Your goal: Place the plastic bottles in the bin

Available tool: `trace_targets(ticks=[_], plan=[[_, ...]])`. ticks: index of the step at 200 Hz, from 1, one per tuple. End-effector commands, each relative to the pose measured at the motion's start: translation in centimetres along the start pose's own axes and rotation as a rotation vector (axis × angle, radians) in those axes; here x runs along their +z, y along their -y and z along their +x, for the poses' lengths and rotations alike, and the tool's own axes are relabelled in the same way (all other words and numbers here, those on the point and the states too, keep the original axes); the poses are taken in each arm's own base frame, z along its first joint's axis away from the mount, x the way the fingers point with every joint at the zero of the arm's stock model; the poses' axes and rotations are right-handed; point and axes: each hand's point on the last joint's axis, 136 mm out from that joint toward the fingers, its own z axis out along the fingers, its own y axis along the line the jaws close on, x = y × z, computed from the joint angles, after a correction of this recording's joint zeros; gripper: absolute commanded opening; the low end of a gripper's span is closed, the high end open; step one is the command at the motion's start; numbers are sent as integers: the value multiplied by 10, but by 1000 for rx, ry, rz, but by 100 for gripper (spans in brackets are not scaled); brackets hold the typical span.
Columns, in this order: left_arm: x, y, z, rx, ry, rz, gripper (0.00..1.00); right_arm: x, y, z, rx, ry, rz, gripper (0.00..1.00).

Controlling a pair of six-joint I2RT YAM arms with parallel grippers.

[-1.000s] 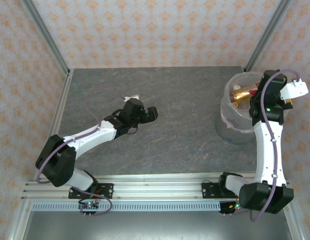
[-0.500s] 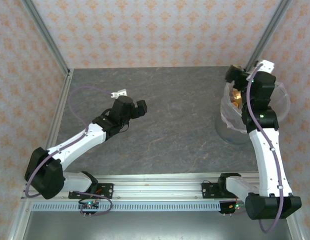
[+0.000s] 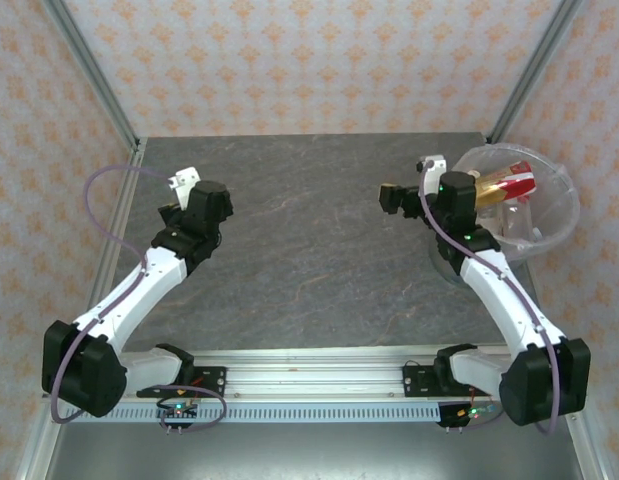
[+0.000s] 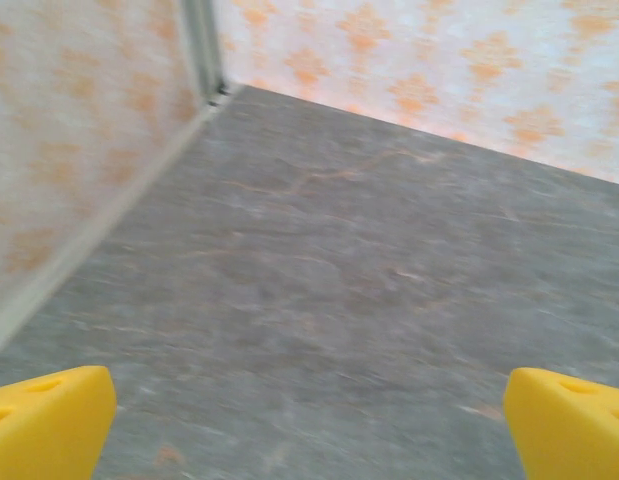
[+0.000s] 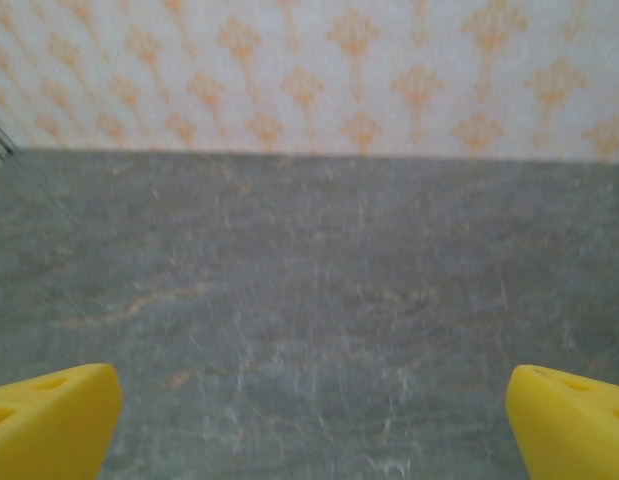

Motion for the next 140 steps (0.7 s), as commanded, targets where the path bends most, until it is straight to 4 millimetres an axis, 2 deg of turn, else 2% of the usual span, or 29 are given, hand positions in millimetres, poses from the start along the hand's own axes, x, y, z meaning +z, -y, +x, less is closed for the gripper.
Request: trace_targets(ticks=[1, 13, 16, 33, 57, 72, 95, 110, 128, 140], plan=[[12, -32, 2, 60, 44, -136, 100, 11, 5, 13, -54, 2, 15, 99], [22, -40, 11, 60, 45, -150, 100, 15, 10, 27, -70, -25, 35, 99], [25, -42, 13, 57, 47, -153, 100, 21, 13, 37, -71, -53, 41, 99], [40, -56, 29, 23, 40, -171, 100, 30, 19, 61, -74, -112, 58, 99], [61, -65, 51, -15, -1, -151, 100, 41, 29, 87, -60, -175, 80, 99], [74, -59, 62, 18, -32, -115, 100, 49, 38, 102, -39, -199, 107, 99], [92, -34, 78, 87, -96, -3, 100, 61, 50, 118, -26, -184, 128, 99], [103, -27, 87, 136, -114, 11, 100, 66, 59, 126, -18, -179, 152, 99], [107, -20, 83, 177, -94, 36, 100, 72, 70, 139, -9, -206, 181, 99], [108, -18, 80, 180, -49, 56, 100, 73, 74, 138, 3, -206, 188, 99]])
